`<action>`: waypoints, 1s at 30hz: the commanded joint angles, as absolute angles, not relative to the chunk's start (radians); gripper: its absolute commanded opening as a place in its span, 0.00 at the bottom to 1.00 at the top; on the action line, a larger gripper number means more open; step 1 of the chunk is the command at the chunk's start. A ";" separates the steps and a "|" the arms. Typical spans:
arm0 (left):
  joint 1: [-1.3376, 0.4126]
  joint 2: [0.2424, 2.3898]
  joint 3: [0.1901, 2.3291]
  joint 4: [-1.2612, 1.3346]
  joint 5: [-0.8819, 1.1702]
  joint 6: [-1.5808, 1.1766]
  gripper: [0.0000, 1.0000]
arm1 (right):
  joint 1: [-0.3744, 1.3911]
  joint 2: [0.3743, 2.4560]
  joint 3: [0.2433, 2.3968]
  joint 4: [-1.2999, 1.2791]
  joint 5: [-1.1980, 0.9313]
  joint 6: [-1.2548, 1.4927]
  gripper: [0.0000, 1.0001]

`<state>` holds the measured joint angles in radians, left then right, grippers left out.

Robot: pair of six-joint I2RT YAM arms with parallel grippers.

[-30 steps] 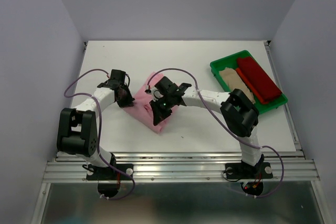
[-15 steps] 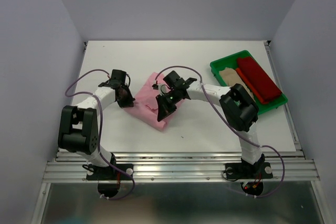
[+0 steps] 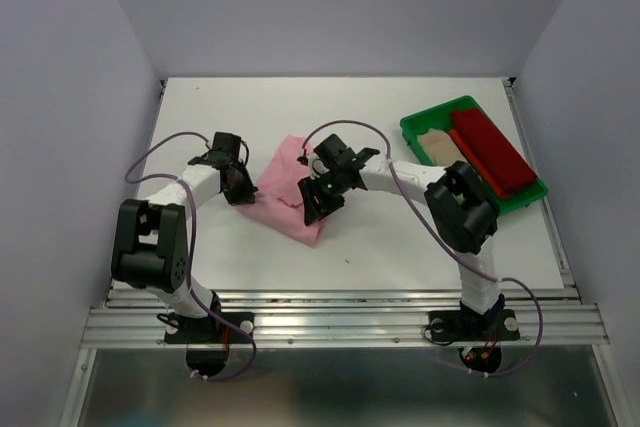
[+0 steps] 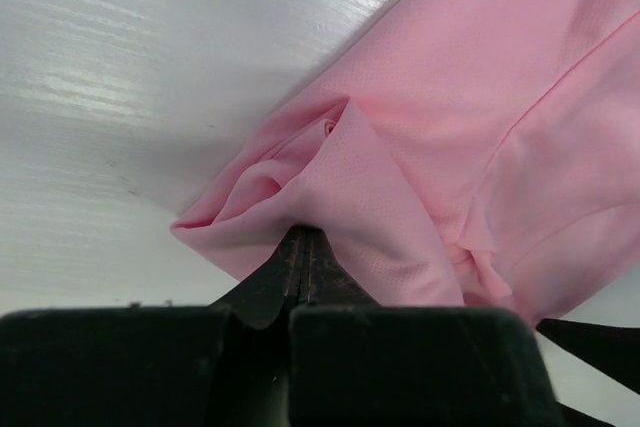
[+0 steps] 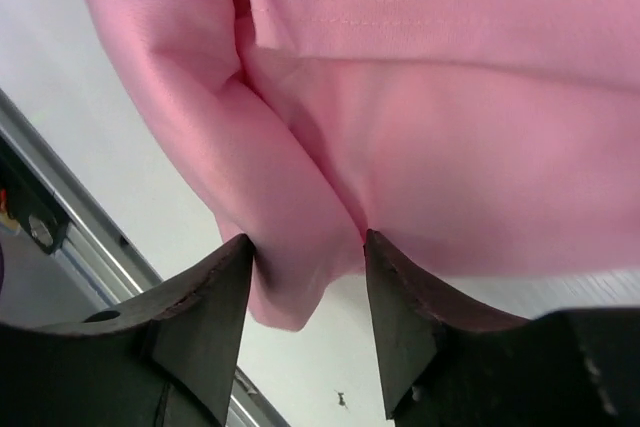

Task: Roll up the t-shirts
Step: Roll the T-shirt to the center of the board.

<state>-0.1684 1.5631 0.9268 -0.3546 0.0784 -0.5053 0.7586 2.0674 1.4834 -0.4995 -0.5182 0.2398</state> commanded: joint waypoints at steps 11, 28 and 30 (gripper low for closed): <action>-0.173 1.571 0.956 -0.345 0.080 -0.492 0.00 | 0.899 1.790 1.378 -0.348 -0.166 0.350 0.43; -0.172 1.566 0.969 -0.359 0.071 -0.477 0.00 | 0.913 1.994 1.350 -0.342 -0.005 0.337 0.01; -0.172 1.563 0.977 -0.365 0.067 -0.476 0.00 | 0.913 1.970 1.348 -0.344 -0.008 0.339 0.01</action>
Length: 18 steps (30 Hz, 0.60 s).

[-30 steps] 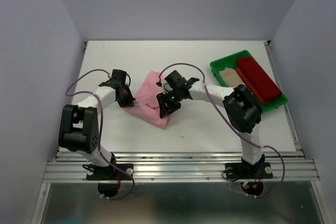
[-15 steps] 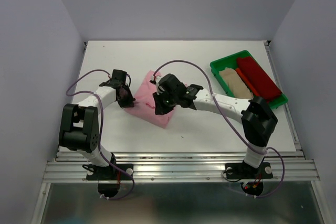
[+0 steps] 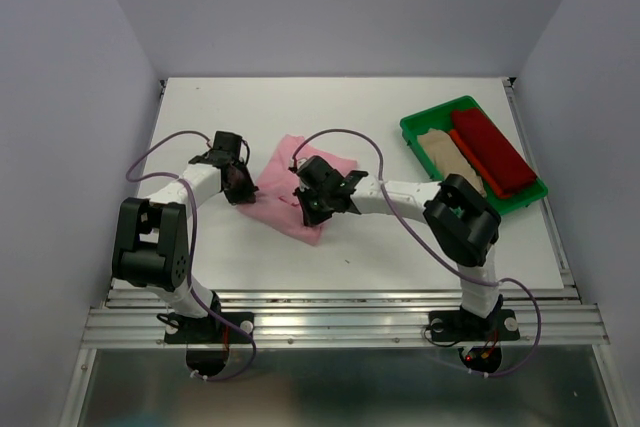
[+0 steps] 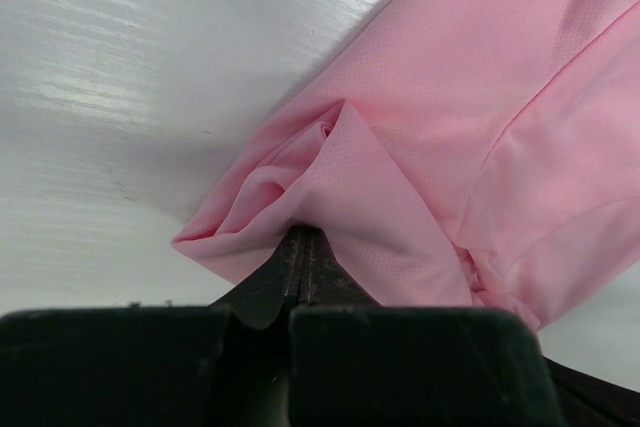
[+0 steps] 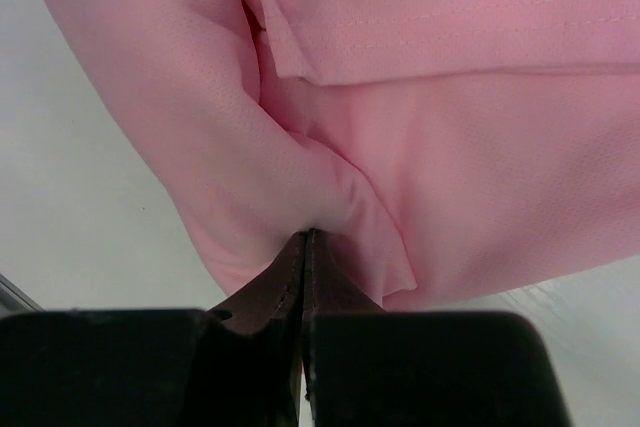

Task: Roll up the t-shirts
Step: Roll the T-shirt to the center of the board.

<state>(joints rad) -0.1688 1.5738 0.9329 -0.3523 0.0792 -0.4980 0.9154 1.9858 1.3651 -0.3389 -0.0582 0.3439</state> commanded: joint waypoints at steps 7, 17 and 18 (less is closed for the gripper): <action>-0.172 1.520 1.005 -0.397 0.061 -0.472 0.00 | 0.931 1.876 1.491 -0.341 -0.090 0.357 0.01; -0.170 1.511 1.026 -0.416 0.057 -0.476 0.00 | 0.942 2.054 1.647 -0.285 -0.175 0.422 0.01; -0.170 1.509 1.032 -0.419 0.054 -0.476 0.00 | 0.942 2.072 1.657 -0.285 -0.175 0.429 0.01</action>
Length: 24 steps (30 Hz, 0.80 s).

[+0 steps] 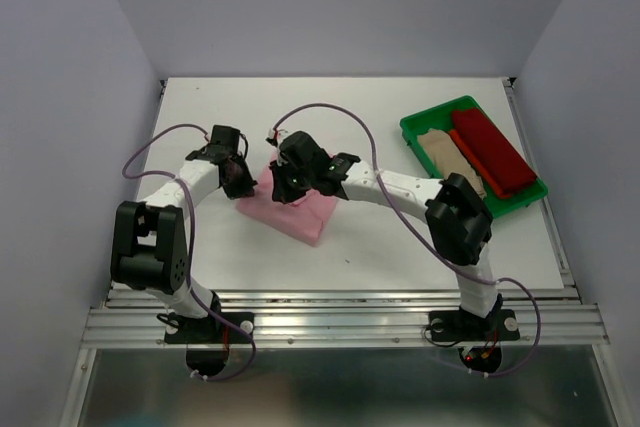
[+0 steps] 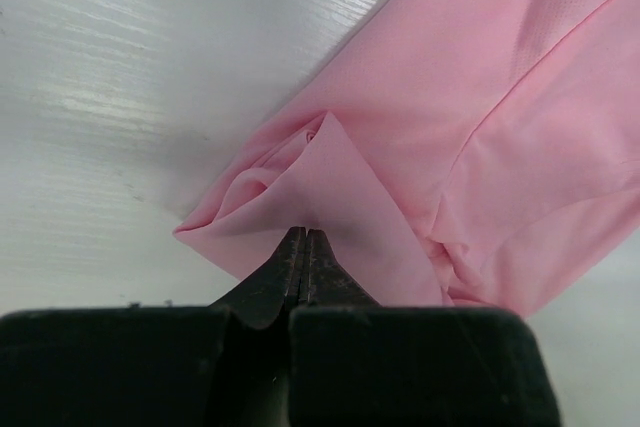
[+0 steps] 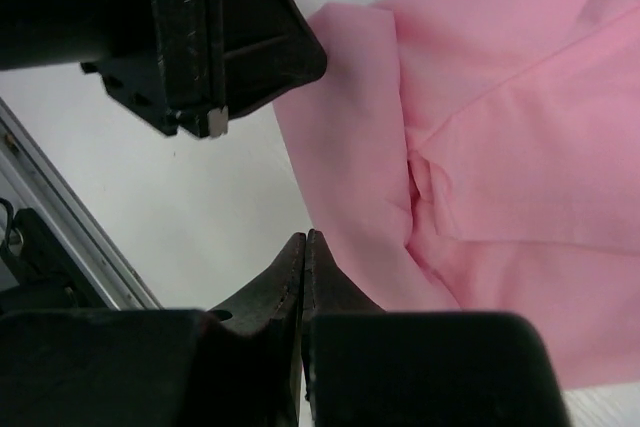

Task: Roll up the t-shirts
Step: Roll the T-shirt to the center of the board.

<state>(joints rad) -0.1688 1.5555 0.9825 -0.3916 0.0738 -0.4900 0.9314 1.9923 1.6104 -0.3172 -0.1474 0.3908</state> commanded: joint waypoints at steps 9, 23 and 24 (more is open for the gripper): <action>-0.170 1.454 1.023 -0.443 0.061 -0.482 0.00 | 0.942 2.252 1.658 -0.285 -0.078 0.456 0.01; -0.242 1.480 0.957 -0.370 0.141 -0.534 0.00 | 0.942 1.916 1.461 -0.271 -0.092 0.428 0.01; -0.242 1.488 0.953 -0.362 0.141 -0.535 0.00 | 0.942 1.911 1.442 -0.270 -0.097 0.433 0.01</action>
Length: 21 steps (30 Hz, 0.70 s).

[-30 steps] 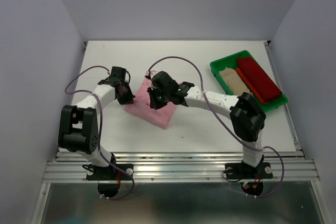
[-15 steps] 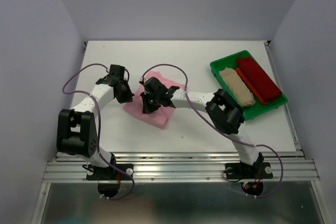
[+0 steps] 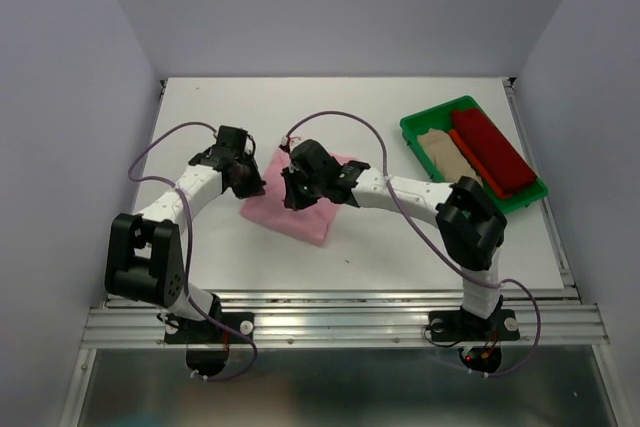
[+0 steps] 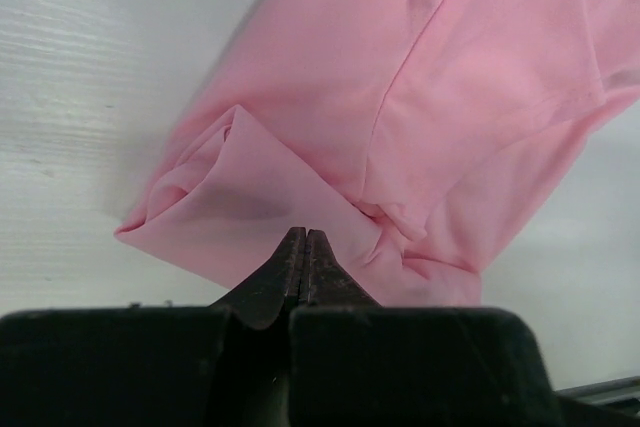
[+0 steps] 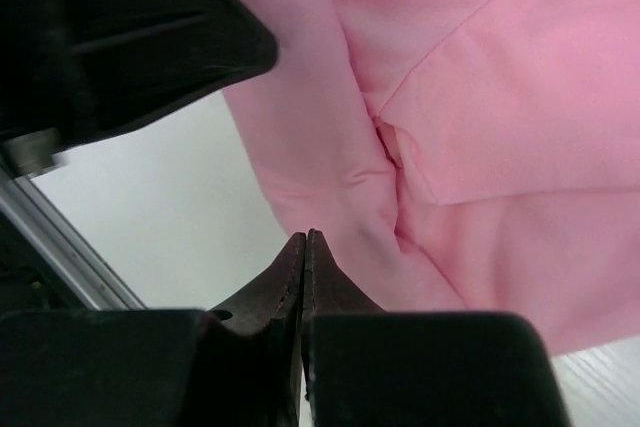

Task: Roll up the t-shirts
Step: Roll the T-shirt to the center of the board.

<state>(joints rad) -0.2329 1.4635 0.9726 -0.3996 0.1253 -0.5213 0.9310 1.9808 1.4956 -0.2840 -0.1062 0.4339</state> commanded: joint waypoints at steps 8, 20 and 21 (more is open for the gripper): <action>-0.242 1.565 0.945 -0.330 0.121 -0.535 0.00 | 0.942 1.940 1.289 -0.230 -0.069 0.472 0.01; -0.241 1.546 1.012 -0.388 0.077 -0.512 0.00 | 0.942 1.837 1.247 -0.241 -0.025 0.411 0.01; -0.239 1.536 1.031 -0.402 0.072 -0.509 0.00 | 0.942 1.821 1.253 -0.247 -0.017 0.400 0.01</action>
<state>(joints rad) -0.2405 1.6009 0.9497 -0.3458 0.1177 -0.5320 0.9314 1.9224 1.2533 -0.2100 -0.0738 0.4557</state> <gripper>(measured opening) 0.025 0.014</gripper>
